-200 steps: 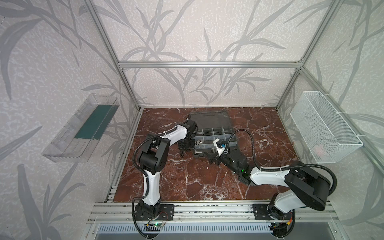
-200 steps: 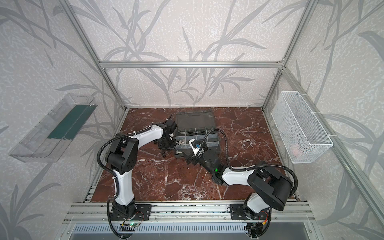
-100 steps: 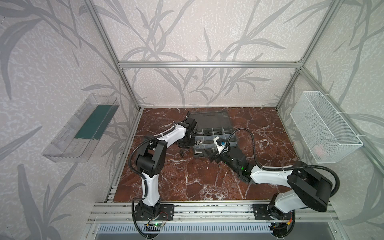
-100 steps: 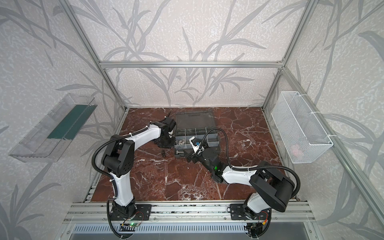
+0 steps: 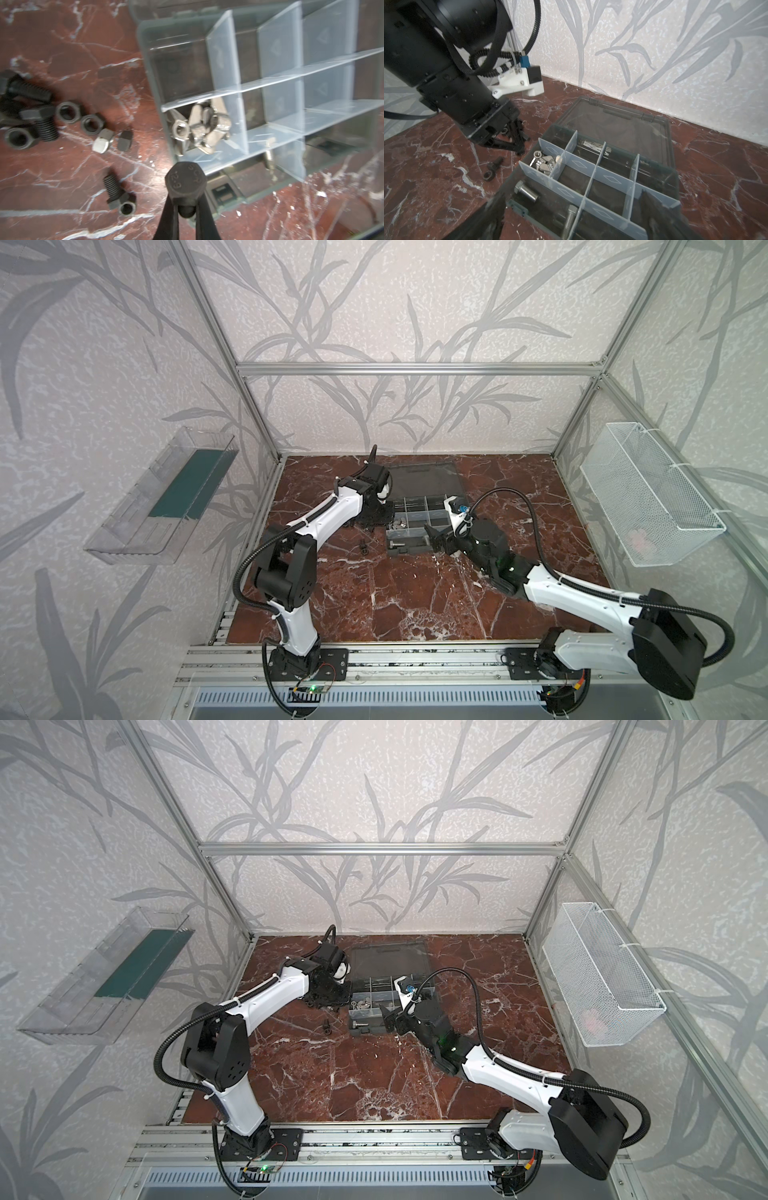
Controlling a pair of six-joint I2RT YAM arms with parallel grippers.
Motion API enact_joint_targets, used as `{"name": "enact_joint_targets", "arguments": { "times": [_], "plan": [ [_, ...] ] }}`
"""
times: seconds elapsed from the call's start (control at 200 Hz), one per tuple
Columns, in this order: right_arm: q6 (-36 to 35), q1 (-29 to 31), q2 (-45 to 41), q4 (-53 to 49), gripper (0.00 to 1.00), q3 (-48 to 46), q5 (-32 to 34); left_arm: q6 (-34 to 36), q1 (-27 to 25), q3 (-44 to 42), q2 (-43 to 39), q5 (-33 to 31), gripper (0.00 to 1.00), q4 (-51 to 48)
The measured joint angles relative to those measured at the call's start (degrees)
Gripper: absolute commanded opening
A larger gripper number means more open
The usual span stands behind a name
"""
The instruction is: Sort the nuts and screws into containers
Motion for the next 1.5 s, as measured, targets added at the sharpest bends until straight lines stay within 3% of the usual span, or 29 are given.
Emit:
{"name": "enact_joint_targets", "arguments": {
  "times": [0.38,0.68,0.945,1.345,1.5],
  "plan": [
    [-0.1,-0.7,-5.7,-15.3,0.99,2.8,-3.7,-3.4,-6.7,6.3,2.5,6.7,0.08,4.1],
    [1.0,-7.7,-14.3,-23.6,0.99,2.9,-9.2,-6.9,-13.0,7.9,8.3,12.2,0.08,10.2],
    [2.3,-14.2,-19.0,-27.5,0.99,2.9,-13.5,-5.4,-17.6,8.8,13.4,14.2,0.08,12.9],
    [3.6,-15.8,-20.0,-28.0,0.99,2.9,-17.2,-2.0,-17.8,14.7,19.8,12.0,0.10,10.1],
    [3.7,-16.3,-19.0,-28.0,0.99,2.9,-18.1,-1.5,-17.2,14.9,21.2,11.3,0.18,9.2]
  ]
}}
